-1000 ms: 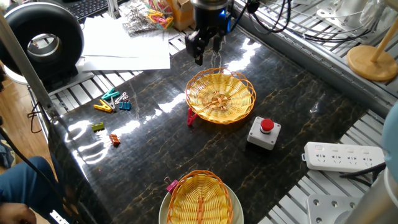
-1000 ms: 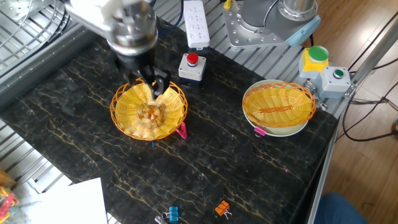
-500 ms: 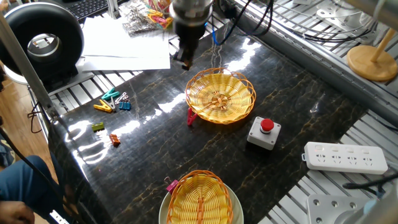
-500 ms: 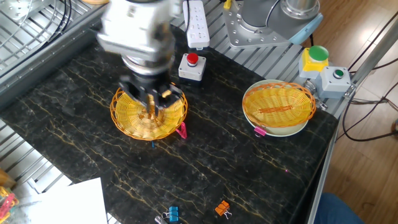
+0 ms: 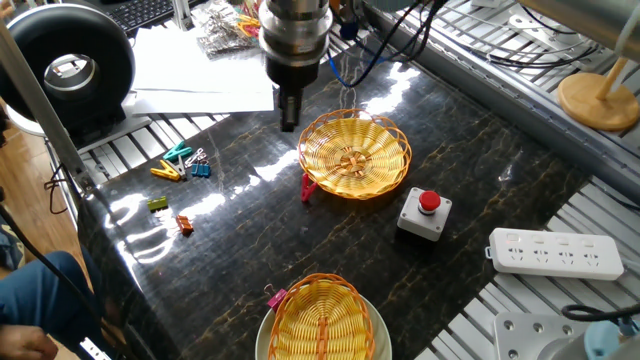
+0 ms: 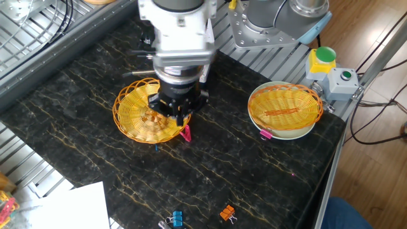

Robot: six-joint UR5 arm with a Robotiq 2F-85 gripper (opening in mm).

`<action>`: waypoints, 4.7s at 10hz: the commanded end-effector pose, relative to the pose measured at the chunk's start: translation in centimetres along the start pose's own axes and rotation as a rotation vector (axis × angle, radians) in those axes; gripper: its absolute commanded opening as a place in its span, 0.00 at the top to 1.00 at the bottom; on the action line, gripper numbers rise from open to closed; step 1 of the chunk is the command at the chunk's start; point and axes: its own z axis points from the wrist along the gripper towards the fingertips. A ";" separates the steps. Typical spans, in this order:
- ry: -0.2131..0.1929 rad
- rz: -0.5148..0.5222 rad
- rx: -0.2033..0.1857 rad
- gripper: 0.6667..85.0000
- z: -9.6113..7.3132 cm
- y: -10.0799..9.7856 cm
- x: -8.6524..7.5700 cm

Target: Use a clamp

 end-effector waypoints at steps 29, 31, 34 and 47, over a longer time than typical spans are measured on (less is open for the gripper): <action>0.010 -0.708 0.000 0.40 9.9 3.1 1.5; 0.007 -0.714 0.009 0.40 10.6 2.6 1.7; 0.007 -0.717 0.015 0.40 11.1 2.5 2.0; -0.025 -0.699 0.052 0.58 13.2 2.3 2.2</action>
